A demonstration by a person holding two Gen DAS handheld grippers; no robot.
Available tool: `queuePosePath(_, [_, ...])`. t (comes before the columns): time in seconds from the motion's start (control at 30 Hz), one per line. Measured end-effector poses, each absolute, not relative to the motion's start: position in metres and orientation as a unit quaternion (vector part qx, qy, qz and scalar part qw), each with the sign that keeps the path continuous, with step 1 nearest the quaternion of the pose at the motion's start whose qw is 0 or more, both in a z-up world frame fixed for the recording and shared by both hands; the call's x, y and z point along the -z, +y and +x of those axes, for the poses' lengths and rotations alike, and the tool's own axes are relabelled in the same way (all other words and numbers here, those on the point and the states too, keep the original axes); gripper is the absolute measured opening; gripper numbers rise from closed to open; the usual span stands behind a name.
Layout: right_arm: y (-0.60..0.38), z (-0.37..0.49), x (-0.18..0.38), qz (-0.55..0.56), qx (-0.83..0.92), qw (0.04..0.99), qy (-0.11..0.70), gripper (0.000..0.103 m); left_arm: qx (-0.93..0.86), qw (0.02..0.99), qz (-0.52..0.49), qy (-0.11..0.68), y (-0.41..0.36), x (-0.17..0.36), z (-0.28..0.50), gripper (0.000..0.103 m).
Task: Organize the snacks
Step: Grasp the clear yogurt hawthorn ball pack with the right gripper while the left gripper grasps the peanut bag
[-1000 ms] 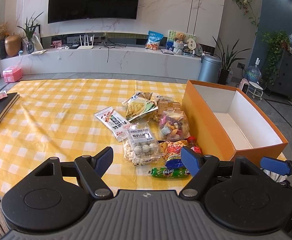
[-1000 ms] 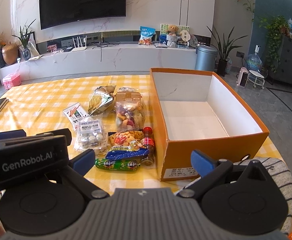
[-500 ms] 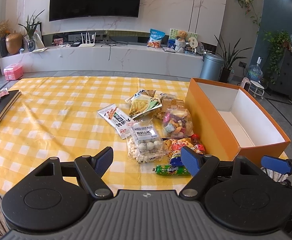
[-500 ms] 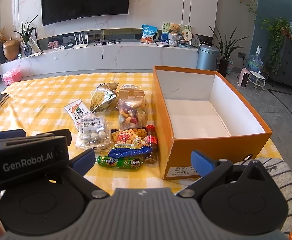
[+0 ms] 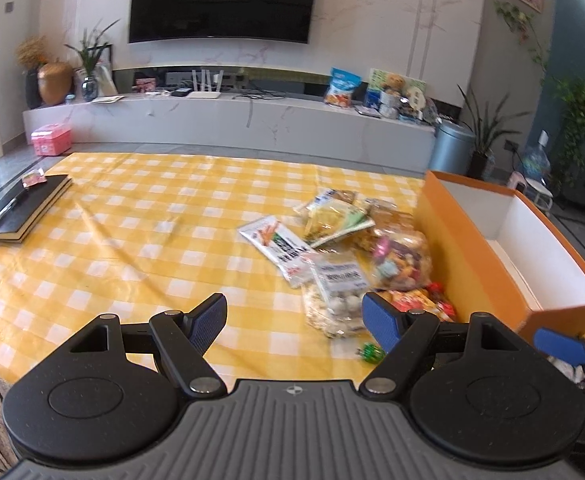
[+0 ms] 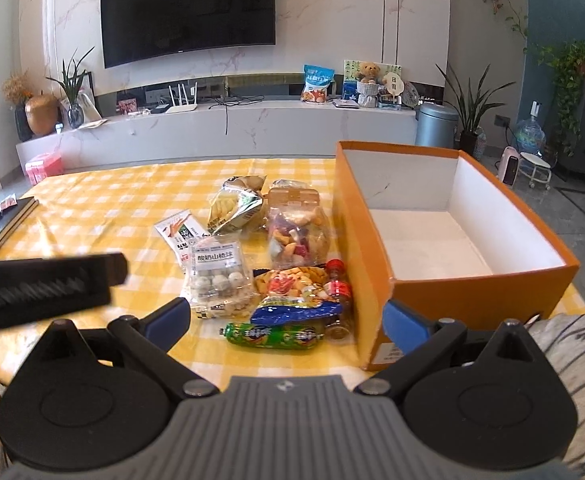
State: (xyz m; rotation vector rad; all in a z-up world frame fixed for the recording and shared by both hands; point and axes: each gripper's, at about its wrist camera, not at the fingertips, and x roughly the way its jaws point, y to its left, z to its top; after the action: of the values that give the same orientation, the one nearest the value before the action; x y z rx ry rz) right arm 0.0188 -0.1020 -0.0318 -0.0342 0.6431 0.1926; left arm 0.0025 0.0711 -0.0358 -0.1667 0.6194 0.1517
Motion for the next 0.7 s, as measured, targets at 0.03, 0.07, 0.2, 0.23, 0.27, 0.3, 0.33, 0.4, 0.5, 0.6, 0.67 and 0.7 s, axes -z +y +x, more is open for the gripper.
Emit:
queuePosePath(0.03, [-0.100,0.021,0.035,-0.016,-0.096,0.944,0.314,0.100,-0.077,0.947,-0.082,0.301,0.075,0.037,0.003,0.090])
queuePosePath(0.07, [-0.098,0.022,0.037,-0.016,-0.098,0.945,0.313,0.100,-0.078,0.948,-0.080,0.298,0.078,0.038,0.003,0.090])
queuePosePath(0.2, [-0.085,0.036,0.047,-0.027,-0.098,0.943,0.317,0.100,-0.086,0.950,-0.073,0.290,0.087,0.045,0.005,0.090])
queuePosePath(0.23, [-0.082,0.041,0.050,-0.031,-0.096,0.941,0.322,0.100,-0.087,0.949,-0.077,0.294,0.090,0.048,0.006,0.090])
queuePosePath(0.27, [-0.078,0.047,0.052,-0.035,-0.093,0.940,0.326,0.100,-0.087,0.947,-0.080,0.298,0.094,0.051,0.008,0.090])
queuePosePath(0.3, [-0.077,0.053,0.055,-0.039,-0.091,0.939,0.329,0.100,-0.090,0.945,-0.081,0.304,0.096,0.053,0.009,0.090])
queuePosePath(0.33, [-0.074,0.060,0.057,-0.046,-0.091,0.937,0.333,0.100,-0.095,0.943,-0.079,0.308,0.097,0.056,0.011,0.090])
queuePosePath(0.4, [-0.072,0.073,0.062,-0.063,-0.091,0.933,0.341,0.100,-0.096,0.943,-0.069,0.312,0.100,0.059,0.012,0.090])
queuePosePath(0.5, [-0.072,0.087,0.064,-0.055,-0.098,0.931,0.346,0.100,-0.092,0.941,-0.071,0.318,0.101,0.063,0.013,0.090])
queuePosePath(0.6, [-0.067,0.099,0.067,-0.031,-0.123,0.924,0.361,0.100,-0.087,0.937,-0.079,0.329,0.104,0.068,0.016,0.090])
queuePosePath(0.67, [-0.056,0.104,0.069,-0.039,-0.141,0.924,0.354,0.100,-0.090,0.934,-0.082,0.336,0.108,0.073,0.019,0.090])
queuePosePath(0.7, [-0.049,0.108,0.071,-0.047,-0.151,0.921,0.356,0.100,-0.093,0.932,-0.083,0.339,0.110,0.074,0.020,0.090])
